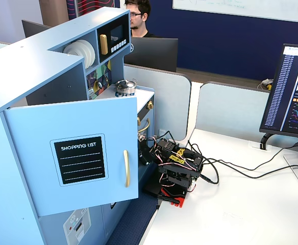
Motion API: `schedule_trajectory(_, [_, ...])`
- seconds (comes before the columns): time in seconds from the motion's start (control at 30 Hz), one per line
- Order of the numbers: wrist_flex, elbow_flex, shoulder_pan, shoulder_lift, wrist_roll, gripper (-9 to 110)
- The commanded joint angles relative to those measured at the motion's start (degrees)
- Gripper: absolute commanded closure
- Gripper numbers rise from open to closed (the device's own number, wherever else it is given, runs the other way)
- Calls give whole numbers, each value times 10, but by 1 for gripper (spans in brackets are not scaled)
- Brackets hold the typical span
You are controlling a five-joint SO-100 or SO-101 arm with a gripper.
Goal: Pick up the green pineapple from the left cabinet and place it in the green recipient
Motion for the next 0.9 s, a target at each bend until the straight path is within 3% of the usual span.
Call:
schedule_trajectory(0.0, [96,19,-17,10,8,83])
schedule_trajectory(0.37, [251,25,-45,11,40,83])
schedule_trajectory(0.5, [249,25,-44,11,81,81])
schedule_trajectory(0.87, [249,25,-40,11,76,82])
